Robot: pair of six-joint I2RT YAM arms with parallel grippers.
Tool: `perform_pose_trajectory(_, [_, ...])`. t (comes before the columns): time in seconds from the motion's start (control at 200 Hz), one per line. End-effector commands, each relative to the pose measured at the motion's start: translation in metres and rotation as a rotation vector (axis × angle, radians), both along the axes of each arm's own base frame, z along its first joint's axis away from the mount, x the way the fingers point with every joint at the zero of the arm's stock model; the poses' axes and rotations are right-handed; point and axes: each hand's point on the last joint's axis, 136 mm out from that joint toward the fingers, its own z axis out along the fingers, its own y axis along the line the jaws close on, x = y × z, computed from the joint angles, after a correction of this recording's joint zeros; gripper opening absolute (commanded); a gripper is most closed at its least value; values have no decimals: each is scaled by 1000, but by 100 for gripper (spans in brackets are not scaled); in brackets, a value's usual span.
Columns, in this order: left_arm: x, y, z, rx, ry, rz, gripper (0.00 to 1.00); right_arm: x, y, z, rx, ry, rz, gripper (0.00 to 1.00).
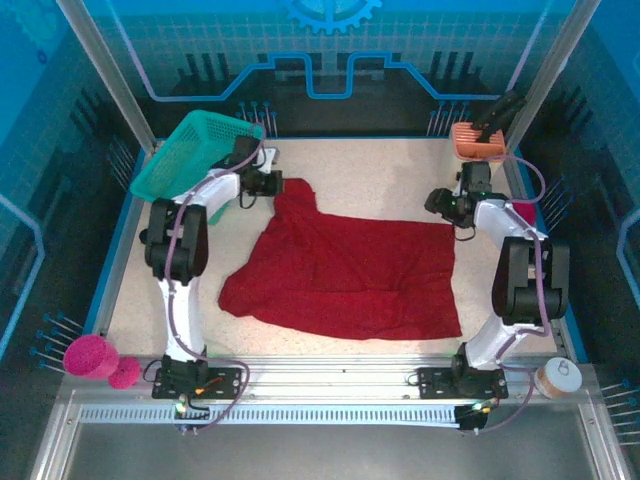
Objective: Fold the inside-out t-shirt
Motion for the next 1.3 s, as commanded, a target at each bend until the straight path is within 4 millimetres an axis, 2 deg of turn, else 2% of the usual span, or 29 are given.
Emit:
perform_pose_trajectory(0.0, [13, 30, 33, 82, -144, 49, 0, -4, 14, -1, -145, 83, 169, 68])
perform_pose_trajectory(0.095, [15, 42, 31, 109, -140, 71, 0, -6, 6, -8, -237, 138, 201, 69])
perform_pose_trajectory(0.195, [17, 41, 25, 121, -128, 49, 0, 0, 16, -13, -255, 161, 299, 66])
perform_pose_trajectory(0.25, [18, 37, 17, 111, -96, 20, 17, 3, 20, -16, -294, 180, 349, 65])
perform_pose_trajectory(0.34, [18, 34, -1, 104, 2, 17, 36, 10, 18, -22, -380, 226, 390, 65])
perform_pose_trajectory(0.475, [21, 38, -6, 113, 19, 44, 45, 28, 24, -20, -458, 226, 436, 65])
perform_pose_trajectory(0.585, [29, 40, -4, 108, 8, 76, 57, 46, 30, -11, -476, 179, 459, 66])
perform_pose_trajectory(0.68, [36, 35, -12, 100, 46, 71, 59, 61, 37, -8, -397, 135, 471, 65])
perform_pose_trajectory(0.811, [43, 24, -27, 130, 98, 37, 59, 71, 29, -17, -401, 157, 477, 64])
perform_pose_trajectory(0.881, [44, 14, -28, 140, 102, 8, 59, 69, 29, -23, -428, 198, 521, 65])
perform_pose_trajectory(0.981, [43, 10, -34, 153, 142, 16, 59, 66, 22, -32, -486, 278, 577, 69])
perform_pose_trajectory(1.141, [25, 0, -47, 94, 259, 40, 59, 67, 14, -56, -541, 367, 657, 71])
perform_pose_trajectory(1.181, [25, 0, -51, 97, 263, 46, 60, 69, 13, -57, -553, 371, 659, 71])
perform_pose_trajectory(1.201, [25, 2, -54, 99, 269, 58, 60, 67, 12, -69, -548, 398, 668, 71])
perform_pose_trajectory(1.296, [27, 12, -62, 110, 329, 107, 63, 66, 14, -79, -534, 419, 679, 71])
